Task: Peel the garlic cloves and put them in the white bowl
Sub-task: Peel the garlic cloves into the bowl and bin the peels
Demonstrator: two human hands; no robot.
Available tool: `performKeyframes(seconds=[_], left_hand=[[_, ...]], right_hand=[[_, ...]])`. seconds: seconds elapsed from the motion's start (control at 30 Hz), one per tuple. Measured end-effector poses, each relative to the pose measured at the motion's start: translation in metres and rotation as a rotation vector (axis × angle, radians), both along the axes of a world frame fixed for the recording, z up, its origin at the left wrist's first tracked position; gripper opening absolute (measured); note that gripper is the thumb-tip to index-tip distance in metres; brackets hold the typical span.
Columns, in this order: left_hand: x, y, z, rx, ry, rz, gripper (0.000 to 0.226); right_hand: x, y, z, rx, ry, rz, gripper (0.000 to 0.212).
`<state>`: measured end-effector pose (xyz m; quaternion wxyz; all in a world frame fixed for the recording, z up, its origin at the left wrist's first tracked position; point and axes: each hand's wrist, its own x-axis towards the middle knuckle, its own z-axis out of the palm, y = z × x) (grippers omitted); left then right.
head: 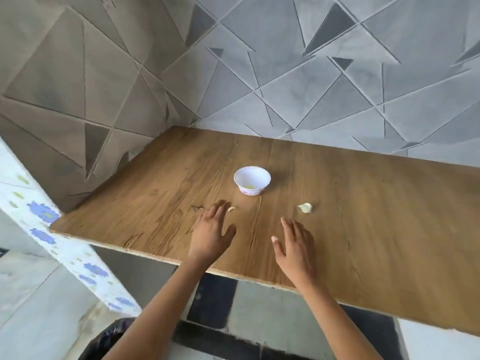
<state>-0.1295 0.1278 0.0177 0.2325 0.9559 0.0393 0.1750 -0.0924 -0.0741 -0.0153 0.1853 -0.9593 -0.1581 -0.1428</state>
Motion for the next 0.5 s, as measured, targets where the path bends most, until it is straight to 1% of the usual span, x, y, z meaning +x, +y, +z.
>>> performKeyframes(seconds=[0.13, 0.23, 0.33, 0.43, 0.5], left_hand=[[0.044, -0.019, -0.007, 0.009, 0.071, 0.068, 0.039], [0.068, -0.021, -0.010, 0.002, 0.139, 0.143, 0.038], [0.086, -0.021, -0.014, -0.014, 0.210, 0.178, 0.034], [0.105, -0.017, -0.014, 0.080, 0.310, 0.155, 0.027], [0.113, -0.012, -0.013, 0.063, 0.323, 0.128, 0.025]], right_hand=[[0.031, -0.022, -0.013, -0.049, 0.033, -0.097, 0.051], [0.046, -0.033, -0.020, -0.161, 0.169, -0.165, 0.061], [0.055, -0.041, -0.024, -0.214, 0.224, -0.161, 0.066], [0.059, -0.044, -0.023, -0.231, 0.233, -0.150, 0.067], [0.060, -0.046, -0.025, -0.235, 0.224, -0.150, 0.067]])
